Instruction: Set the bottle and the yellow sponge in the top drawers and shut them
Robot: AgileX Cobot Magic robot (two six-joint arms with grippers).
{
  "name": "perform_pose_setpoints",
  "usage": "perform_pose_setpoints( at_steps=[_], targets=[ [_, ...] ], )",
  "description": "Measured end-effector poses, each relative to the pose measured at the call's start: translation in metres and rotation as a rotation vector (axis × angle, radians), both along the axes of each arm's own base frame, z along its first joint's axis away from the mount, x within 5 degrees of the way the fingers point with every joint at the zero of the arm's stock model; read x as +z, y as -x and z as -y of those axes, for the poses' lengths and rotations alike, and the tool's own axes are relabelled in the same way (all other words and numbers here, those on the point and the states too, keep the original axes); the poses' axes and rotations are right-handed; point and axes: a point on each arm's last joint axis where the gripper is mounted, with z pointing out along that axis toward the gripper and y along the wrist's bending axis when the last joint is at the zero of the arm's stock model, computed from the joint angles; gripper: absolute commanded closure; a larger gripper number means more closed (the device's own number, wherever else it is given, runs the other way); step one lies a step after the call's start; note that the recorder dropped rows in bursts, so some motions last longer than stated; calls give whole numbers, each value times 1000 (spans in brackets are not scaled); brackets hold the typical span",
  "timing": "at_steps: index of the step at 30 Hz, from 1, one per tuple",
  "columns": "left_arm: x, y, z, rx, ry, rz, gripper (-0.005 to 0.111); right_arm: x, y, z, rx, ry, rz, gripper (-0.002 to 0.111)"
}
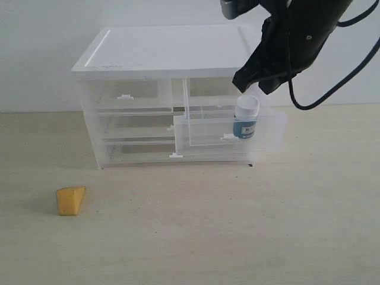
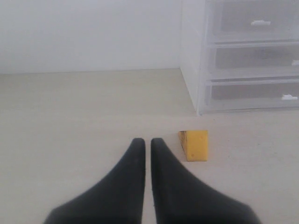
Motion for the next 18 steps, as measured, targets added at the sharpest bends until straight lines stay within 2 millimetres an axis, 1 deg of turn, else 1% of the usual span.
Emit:
perform_pose_setpoints(
  at_steps=[4, 9, 18],
  targets=[
    [0, 0, 0, 0, 0, 0, 102, -12, -6, -3, -4, 15, -32, 107],
    [0, 0, 0, 0, 0, 0, 102, -15, -7, -5, -11, -1, -44, 107],
    [0, 0, 0, 0, 0, 0, 102, -14, -8, -24, 29, -207, -51, 107]
  ],
)
